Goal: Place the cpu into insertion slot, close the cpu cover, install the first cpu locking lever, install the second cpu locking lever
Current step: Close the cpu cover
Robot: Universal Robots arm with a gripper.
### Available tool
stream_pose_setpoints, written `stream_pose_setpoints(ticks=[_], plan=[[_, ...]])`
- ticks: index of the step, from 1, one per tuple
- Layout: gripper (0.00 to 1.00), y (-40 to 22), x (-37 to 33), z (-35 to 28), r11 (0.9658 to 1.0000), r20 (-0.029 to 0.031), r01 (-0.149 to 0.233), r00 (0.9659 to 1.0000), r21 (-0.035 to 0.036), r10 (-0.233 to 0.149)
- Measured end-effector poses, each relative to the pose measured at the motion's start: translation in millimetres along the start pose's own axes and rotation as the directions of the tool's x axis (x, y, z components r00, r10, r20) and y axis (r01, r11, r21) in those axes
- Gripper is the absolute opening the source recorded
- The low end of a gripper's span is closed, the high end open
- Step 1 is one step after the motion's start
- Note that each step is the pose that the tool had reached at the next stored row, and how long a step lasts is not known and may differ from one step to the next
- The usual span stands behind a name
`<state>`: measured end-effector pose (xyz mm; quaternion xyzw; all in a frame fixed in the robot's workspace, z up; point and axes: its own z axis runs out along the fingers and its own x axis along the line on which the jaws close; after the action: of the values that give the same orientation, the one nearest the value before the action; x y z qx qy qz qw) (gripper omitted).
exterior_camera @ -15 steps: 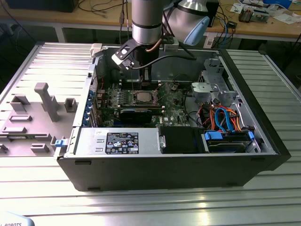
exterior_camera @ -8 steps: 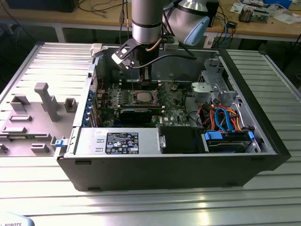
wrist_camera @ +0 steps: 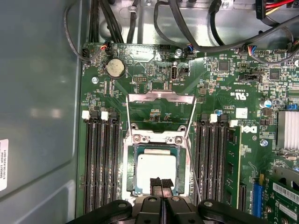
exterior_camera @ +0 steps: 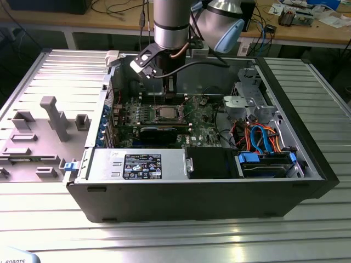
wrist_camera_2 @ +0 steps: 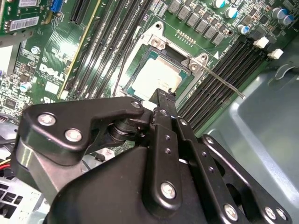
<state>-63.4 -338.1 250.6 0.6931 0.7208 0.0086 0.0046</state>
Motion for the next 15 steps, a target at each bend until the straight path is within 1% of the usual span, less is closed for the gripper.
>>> stream_pose_setpoints(ticks=[15], plan=[[0.11,0.1,0.0,-3.3,1.0000,0.0005,0.000,1.0000,0.0001,0.000]])
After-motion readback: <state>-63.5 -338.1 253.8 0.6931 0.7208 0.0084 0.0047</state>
